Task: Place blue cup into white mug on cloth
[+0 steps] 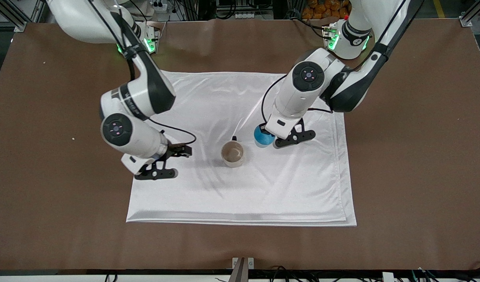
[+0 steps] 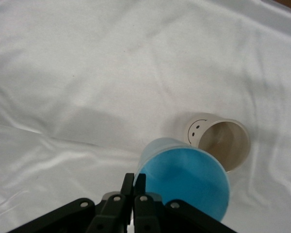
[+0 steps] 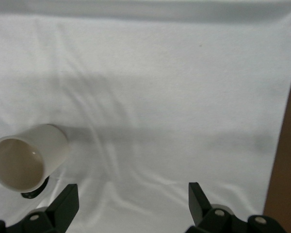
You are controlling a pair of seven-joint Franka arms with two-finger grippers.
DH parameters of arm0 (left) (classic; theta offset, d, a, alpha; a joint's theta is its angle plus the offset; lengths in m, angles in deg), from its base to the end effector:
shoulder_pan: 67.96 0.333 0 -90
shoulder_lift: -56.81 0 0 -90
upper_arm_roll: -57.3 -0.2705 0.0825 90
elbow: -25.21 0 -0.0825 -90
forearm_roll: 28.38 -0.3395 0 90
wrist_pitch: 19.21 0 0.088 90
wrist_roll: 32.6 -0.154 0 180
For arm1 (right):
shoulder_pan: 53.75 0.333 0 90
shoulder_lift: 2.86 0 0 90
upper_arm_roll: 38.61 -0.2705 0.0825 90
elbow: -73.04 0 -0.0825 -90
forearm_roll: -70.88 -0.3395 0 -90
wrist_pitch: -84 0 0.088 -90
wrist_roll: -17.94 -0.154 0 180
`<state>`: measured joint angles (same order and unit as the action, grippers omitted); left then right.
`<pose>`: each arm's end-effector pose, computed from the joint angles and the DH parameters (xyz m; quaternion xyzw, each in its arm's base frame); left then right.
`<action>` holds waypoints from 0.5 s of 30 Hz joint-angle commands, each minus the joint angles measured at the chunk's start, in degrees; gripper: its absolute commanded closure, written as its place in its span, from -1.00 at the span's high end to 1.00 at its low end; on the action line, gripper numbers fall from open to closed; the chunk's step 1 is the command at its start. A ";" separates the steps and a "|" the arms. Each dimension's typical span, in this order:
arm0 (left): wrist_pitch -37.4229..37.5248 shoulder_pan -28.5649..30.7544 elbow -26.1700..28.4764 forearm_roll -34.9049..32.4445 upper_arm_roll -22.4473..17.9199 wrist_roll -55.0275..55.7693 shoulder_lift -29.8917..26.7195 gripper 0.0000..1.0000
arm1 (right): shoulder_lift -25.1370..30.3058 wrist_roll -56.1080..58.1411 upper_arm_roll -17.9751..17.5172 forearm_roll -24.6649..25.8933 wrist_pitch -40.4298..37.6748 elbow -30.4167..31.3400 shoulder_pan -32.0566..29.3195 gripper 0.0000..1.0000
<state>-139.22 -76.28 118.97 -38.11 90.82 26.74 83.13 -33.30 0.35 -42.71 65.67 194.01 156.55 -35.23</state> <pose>0.4897 -0.3791 0.3257 0.9881 0.1410 -0.0119 0.0606 0.5790 0.2470 0.3038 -0.9973 -0.0225 0.0525 0.0451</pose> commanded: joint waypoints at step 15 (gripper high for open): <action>-9.54 -13.29 -8.50 -4.25 -9.25 6.49 9.62 -1.00 | 0.11 11.87 -0.64 1.68 -2.78 2.80 -16.84 1.00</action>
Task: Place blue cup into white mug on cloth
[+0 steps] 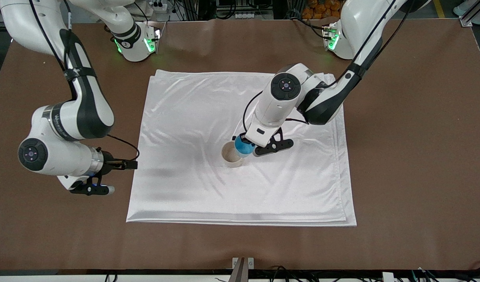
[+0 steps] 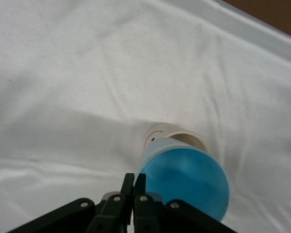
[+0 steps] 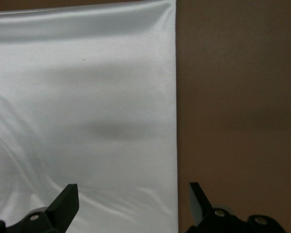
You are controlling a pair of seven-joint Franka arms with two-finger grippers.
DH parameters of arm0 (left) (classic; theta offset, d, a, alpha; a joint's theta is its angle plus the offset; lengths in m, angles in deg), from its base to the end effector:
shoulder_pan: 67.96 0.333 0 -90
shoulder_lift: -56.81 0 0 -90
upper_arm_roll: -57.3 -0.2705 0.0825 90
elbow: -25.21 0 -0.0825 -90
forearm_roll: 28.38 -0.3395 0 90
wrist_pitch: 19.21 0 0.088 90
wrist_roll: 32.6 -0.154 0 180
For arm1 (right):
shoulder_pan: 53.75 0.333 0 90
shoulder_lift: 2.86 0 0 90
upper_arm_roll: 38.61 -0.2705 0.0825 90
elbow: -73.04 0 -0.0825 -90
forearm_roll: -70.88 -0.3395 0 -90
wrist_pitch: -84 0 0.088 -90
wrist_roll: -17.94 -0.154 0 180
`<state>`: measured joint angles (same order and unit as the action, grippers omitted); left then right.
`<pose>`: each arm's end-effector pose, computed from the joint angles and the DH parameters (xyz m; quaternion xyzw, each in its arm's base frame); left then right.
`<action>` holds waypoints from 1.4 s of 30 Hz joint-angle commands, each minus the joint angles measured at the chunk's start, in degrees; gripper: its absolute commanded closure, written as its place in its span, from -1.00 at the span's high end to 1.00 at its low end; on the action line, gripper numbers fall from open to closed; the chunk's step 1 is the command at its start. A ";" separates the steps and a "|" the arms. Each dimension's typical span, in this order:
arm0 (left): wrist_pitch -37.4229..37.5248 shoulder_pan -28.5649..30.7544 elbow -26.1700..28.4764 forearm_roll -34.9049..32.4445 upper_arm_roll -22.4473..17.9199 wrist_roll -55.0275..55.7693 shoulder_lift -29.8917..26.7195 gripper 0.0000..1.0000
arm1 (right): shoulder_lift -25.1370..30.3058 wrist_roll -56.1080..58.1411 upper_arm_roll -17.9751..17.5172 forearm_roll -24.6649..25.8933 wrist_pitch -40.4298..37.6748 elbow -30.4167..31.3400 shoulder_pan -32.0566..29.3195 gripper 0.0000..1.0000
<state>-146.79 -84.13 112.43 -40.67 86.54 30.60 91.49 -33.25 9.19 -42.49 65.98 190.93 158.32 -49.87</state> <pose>0.5021 -0.4295 0.2943 0.9840 0.1467 0.0142 0.0998 0.6072 0.0891 0.2877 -0.9951 0.0274 0.0831 0.0458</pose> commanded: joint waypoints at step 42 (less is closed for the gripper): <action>9.17 -7.21 -3.37 -1.95 -9.03 1.05 -7.87 1.00 | 29.68 9.54 3.79 7.71 -14.65 5.86 -2.74 1.00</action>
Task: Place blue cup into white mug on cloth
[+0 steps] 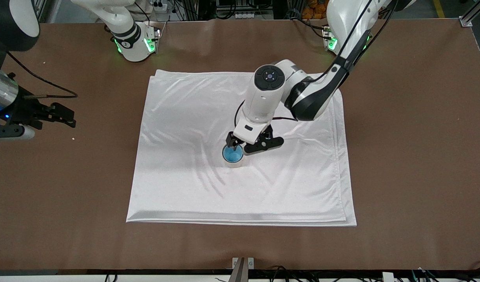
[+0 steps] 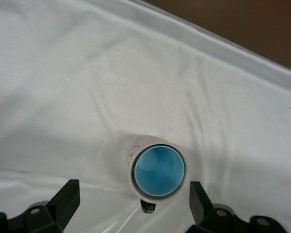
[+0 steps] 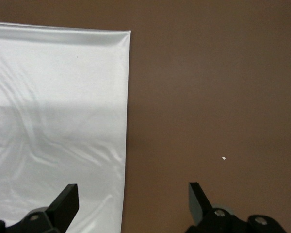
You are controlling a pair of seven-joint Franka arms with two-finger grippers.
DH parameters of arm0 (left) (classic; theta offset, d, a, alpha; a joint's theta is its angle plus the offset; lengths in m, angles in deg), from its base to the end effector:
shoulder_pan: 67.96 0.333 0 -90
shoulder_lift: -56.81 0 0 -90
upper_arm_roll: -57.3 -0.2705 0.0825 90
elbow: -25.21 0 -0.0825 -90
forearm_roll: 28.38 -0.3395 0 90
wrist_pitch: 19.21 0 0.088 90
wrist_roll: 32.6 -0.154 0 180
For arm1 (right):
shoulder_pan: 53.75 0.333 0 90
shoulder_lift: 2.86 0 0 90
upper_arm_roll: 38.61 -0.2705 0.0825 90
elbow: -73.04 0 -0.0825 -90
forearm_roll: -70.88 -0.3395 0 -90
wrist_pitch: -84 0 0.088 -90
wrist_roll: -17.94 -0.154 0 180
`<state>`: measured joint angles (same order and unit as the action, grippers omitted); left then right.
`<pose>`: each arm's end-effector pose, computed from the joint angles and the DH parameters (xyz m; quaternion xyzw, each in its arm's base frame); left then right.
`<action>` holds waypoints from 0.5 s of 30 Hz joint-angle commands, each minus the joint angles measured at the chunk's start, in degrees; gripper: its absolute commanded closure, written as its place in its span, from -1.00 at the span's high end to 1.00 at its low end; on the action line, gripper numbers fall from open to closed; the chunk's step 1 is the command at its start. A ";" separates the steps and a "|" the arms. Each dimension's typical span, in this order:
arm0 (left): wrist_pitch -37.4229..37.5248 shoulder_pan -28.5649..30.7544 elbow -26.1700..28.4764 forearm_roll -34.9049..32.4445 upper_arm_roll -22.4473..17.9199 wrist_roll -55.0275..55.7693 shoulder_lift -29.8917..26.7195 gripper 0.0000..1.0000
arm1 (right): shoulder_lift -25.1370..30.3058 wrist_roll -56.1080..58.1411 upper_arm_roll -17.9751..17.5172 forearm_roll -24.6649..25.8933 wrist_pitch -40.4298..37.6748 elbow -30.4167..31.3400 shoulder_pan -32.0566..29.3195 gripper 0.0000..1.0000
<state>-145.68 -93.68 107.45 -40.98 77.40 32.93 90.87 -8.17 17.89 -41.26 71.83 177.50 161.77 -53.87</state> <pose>0.5063 -0.4481 0.3166 0.9824 0.1528 0.0617 0.0877 0.5378 0.0205 0.4983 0.9997 0.0221 -0.0045 0.0062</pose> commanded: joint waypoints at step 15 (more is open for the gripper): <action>28.19 11.13 2.84 3.10 0.56 -16.92 -20.69 1.00 | 8.82 0.84 2.92 -1.75 -1.74 2.76 1.17 1.00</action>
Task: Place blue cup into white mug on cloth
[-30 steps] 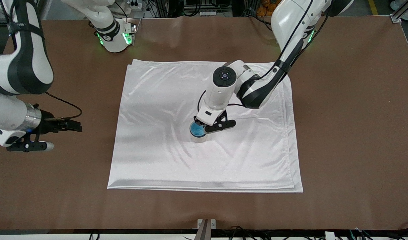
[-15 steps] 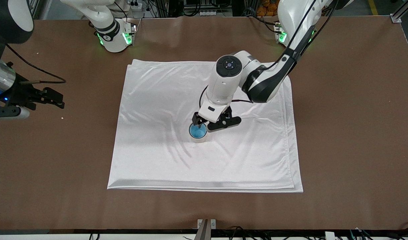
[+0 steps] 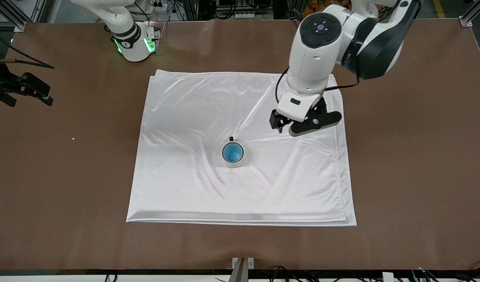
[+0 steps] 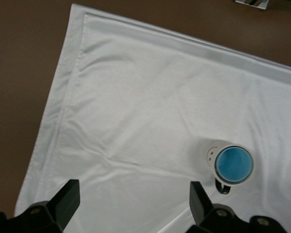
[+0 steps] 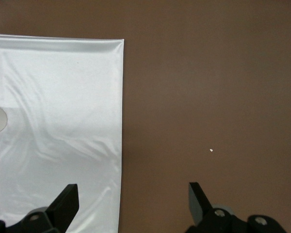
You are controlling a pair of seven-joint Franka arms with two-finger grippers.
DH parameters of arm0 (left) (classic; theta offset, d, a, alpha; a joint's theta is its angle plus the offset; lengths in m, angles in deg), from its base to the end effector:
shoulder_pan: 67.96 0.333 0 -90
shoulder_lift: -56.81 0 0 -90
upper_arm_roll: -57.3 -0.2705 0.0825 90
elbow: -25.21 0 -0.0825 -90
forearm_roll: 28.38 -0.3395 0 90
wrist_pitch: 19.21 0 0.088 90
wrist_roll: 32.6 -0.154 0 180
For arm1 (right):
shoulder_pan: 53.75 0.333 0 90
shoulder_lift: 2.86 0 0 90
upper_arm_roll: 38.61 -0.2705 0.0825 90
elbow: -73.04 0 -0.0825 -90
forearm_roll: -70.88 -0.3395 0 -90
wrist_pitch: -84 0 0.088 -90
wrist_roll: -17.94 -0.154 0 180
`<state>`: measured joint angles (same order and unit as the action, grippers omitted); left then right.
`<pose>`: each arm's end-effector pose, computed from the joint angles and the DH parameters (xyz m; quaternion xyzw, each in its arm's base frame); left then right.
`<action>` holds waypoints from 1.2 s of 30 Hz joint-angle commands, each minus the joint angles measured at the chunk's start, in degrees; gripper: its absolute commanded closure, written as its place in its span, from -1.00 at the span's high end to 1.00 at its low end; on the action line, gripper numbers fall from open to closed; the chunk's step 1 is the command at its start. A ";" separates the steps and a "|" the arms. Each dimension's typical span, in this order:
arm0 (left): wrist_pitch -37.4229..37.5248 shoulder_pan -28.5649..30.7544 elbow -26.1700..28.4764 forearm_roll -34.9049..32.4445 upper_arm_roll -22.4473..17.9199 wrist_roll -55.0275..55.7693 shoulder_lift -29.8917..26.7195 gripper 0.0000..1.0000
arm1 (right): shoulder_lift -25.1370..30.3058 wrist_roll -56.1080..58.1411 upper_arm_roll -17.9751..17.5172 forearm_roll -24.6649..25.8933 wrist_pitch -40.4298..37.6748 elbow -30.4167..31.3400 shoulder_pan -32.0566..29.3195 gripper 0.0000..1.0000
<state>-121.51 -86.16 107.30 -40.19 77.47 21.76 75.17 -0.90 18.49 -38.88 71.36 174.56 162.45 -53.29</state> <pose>0.5033 -0.3359 0.4425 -0.9902 -0.1293 -0.0519 0.0137 0.5049 0.0052 0.5547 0.9996 0.0111 0.0271 0.0042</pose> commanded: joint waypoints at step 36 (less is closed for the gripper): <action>0.96 25.76 19.60 9.79 -0.13 -36.96 -23.47 1.00 | 1.55 0.34 2.99 -2.77 1.19 3.75 1.30 1.00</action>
<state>-118.70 -61.26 123.70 -32.00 77.40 -13.62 54.88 -0.76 18.48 -37.90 68.89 175.72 165.15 -53.01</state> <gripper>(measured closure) 0.000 0.000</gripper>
